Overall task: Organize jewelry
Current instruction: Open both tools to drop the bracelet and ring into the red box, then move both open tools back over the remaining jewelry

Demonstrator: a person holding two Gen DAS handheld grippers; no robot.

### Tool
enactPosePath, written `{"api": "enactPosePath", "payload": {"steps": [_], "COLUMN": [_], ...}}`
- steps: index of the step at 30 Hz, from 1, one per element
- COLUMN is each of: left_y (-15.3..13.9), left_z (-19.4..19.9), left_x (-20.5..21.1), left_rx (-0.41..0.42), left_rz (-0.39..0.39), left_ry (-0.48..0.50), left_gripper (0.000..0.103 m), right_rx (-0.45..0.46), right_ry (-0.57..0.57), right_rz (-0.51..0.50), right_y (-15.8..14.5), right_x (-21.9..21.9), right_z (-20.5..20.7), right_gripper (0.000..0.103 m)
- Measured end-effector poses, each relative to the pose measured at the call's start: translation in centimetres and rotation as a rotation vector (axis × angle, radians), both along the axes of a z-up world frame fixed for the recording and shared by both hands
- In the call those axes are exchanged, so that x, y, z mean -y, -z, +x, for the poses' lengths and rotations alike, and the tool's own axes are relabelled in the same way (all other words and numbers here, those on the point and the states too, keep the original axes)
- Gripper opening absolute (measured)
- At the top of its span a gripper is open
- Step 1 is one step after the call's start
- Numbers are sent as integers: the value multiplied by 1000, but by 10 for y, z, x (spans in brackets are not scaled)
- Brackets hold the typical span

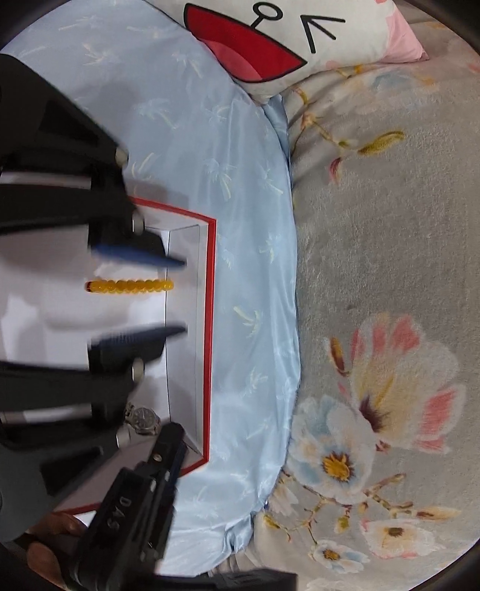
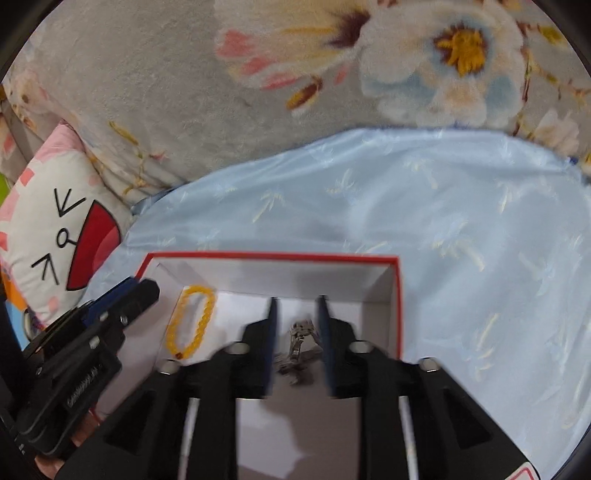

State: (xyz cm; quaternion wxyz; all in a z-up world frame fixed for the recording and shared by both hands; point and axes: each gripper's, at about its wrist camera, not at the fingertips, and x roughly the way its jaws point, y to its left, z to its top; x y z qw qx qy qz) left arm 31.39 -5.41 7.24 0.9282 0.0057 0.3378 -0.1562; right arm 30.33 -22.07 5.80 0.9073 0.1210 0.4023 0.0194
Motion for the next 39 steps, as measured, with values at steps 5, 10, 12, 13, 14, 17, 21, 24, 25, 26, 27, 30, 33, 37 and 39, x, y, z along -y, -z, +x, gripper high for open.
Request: {"api": "enactPosePath", "payload": {"steps": [5,10,12,13,14,17,21,24,25,26,27,30,33,37,39], "left_y": [1,-5,-12,-16,-20,-31,-36,-33,-32,-29,-27,-19,-10,7,17], "left_z": [1,-2,-10,-15,-22,-45,-76,-102,-109,-117,-125,-147,-167,-194,-204], "left_x": [-2,-3,-9,-13,-16,-27,-42,-51,-54,-56,-57,-59,-63,-66,-67], "left_rx": [9,35,43,53,67,101,101,86,80,71,61,45,21,-11,-37], "left_rz": [-2,6,-9,-16,-15,9,19,33,31,28,32,36,34,54,56], "left_ry": [-18,-43,-47,-49,-54,-65,-76,-94,-94,-93,-96,-102,-104,-112,-109], "left_gripper": [56,58,60,64,66,67,67,67,67,67,67,67,67,67,67], "right_rx": [21,33,50,62,71,91,108,111,110,107,106,102,94,66,53], "right_ry": [19,32,39,39,35,22,11,9,10,9,8,12,20,25,29], "right_rz": [-21,-17,-38,-45,-48,-100,-129,-123,-117,-114,-115,-120,-127,-113,-118], "right_y": [-2,-5,-10,-14,-18,-25,-28,-30,-30,-29,-29,-27,-23,-13,-7], "right_x": [6,12,12,11,9,-1,-9,-12,-13,-15,-16,-19,-19,-15,-13], "right_z": [5,11,3,-5,-12,-40,-83,-115,-126,-135,-146,-174,-201,-232,-244], "right_gripper": [49,49,49,49,49,49,50,50,50,50,50,50,50,50,50]}}
